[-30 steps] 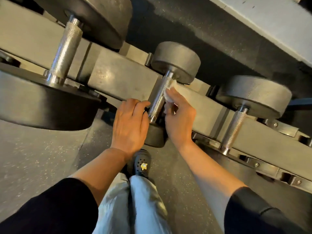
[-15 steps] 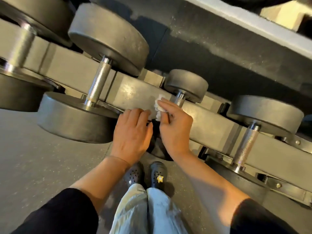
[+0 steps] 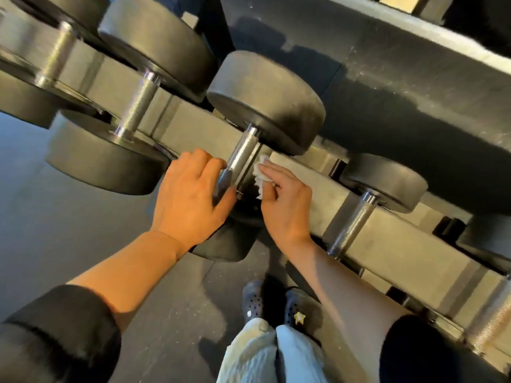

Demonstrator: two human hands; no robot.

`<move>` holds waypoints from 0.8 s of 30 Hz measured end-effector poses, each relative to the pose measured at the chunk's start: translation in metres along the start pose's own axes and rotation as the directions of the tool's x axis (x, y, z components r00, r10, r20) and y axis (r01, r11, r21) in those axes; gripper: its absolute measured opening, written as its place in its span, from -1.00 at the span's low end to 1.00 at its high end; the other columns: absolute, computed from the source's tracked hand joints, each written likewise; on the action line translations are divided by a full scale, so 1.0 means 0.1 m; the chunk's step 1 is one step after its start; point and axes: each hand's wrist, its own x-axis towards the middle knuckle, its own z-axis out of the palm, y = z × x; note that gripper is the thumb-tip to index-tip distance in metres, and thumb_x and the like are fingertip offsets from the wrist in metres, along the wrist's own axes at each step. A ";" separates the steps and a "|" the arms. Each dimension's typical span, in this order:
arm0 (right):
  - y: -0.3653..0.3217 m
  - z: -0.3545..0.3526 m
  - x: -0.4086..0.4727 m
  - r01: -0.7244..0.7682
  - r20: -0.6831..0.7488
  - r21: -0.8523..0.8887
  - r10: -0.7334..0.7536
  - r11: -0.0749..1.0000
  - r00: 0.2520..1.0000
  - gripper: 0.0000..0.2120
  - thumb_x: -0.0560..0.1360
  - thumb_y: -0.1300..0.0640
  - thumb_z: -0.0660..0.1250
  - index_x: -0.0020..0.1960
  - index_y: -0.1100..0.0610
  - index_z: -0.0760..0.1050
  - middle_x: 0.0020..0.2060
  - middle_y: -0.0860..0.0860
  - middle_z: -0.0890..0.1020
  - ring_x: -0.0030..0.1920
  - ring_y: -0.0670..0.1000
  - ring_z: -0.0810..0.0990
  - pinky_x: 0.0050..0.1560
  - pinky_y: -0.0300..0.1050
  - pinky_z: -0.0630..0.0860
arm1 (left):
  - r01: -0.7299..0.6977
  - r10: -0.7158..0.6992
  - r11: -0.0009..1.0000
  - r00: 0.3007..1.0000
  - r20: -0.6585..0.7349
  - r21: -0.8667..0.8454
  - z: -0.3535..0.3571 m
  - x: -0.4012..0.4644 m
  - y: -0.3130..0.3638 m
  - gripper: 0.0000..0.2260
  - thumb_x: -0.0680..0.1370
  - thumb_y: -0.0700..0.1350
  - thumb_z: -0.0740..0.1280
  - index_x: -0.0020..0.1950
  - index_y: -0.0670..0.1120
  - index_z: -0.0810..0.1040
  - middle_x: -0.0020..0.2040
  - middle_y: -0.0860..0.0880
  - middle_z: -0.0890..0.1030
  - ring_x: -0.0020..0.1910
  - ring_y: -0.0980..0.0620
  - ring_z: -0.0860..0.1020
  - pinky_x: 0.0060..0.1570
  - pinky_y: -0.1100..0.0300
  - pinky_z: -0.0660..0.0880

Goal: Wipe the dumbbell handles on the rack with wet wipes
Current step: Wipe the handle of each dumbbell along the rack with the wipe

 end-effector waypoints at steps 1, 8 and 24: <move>0.03 0.01 0.04 -0.016 0.008 -0.003 0.016 1.000 1.000 -0.70 0.50 0.40 0.25 0.20 0.25 0.55 0.18 0.08 0.59 0.23 -0.06 0.53 0.23 -0.38 0.40 | 0.018 -0.018 1.000 1.000 0.008 0.001 0.00 0.00 0.00 -0.64 0.48 0.08 0.20 0.05 -0.19 0.52 -0.13 -0.13 0.46 -0.19 -0.07 0.37 -0.22 0.09 0.30; 0.03 0.19 0.36 -0.020 -0.082 0.071 0.025 0.997 0.996 -0.75 0.56 0.30 0.22 0.21 0.26 0.54 0.14 0.09 0.62 0.18 -0.10 0.55 0.18 -0.42 0.42 | 0.074 -0.073 0.997 0.996 0.052 -0.016 0.00 0.00 0.00 -0.68 0.48 0.05 0.20 0.01 -0.16 0.54 -0.17 -0.09 0.46 -0.21 -0.03 0.37 -0.25 0.09 0.35; 0.00 0.26 -0.05 -0.173 0.111 0.108 0.161 0.979 0.981 -0.84 0.53 0.28 0.29 0.03 0.21 0.64 -0.06 0.05 0.68 -0.01 -0.12 0.63 -0.01 -0.36 0.54 | 0.073 -0.072 0.995 0.997 0.023 -0.061 0.01 -0.02 0.00 -0.58 0.49 0.05 0.20 0.23 -0.17 0.49 -0.14 -0.09 0.47 -0.21 -0.03 0.38 -0.23 0.14 0.30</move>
